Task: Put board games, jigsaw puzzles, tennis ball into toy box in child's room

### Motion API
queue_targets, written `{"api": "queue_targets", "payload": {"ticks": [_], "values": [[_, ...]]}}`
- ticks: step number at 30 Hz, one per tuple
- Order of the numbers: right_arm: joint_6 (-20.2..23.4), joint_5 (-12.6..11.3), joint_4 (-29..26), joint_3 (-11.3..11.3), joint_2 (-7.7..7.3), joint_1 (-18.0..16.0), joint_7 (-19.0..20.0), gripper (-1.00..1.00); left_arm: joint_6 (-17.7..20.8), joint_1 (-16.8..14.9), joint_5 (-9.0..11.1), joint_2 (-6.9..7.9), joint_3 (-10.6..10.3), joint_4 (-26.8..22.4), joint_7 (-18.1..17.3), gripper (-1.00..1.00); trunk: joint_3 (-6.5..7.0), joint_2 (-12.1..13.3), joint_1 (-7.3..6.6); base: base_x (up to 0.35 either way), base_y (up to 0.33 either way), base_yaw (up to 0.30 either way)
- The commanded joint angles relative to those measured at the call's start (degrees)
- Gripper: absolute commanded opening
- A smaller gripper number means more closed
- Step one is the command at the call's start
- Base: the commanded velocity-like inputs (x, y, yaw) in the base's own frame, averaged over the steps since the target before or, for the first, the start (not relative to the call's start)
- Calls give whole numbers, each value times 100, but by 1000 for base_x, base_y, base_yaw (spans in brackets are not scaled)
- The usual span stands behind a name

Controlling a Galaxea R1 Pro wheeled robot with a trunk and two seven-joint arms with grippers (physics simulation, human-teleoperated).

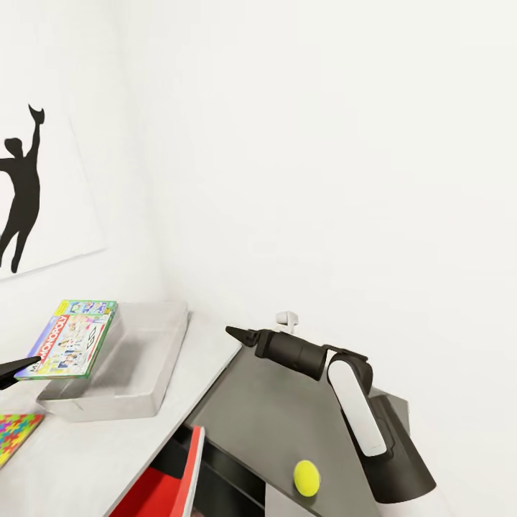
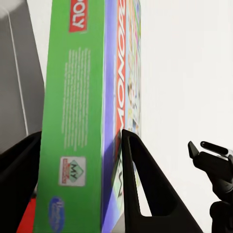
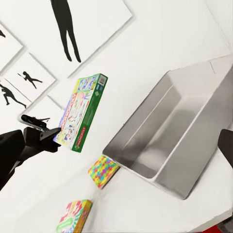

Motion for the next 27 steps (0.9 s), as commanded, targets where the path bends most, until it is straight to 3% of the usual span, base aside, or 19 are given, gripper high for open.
{"api": "queue_targets", "payload": {"ticks": [1,7,27], "values": [[6,18,-1,-7,5,-5,23,100,58,-5,6,2,2,2,-25,-100,-8,-6,3,220,142,0],[-217,-2,2,0,-1,-5,36,100,58,-5,7,-1,2,2,-25,-100,-8,-6,3,140,67,0],[-241,5,5,0,-1,-5,31,100,58,-5,13,0,2,2,-25,-100,-8,-6,3,56,59,0]]}}
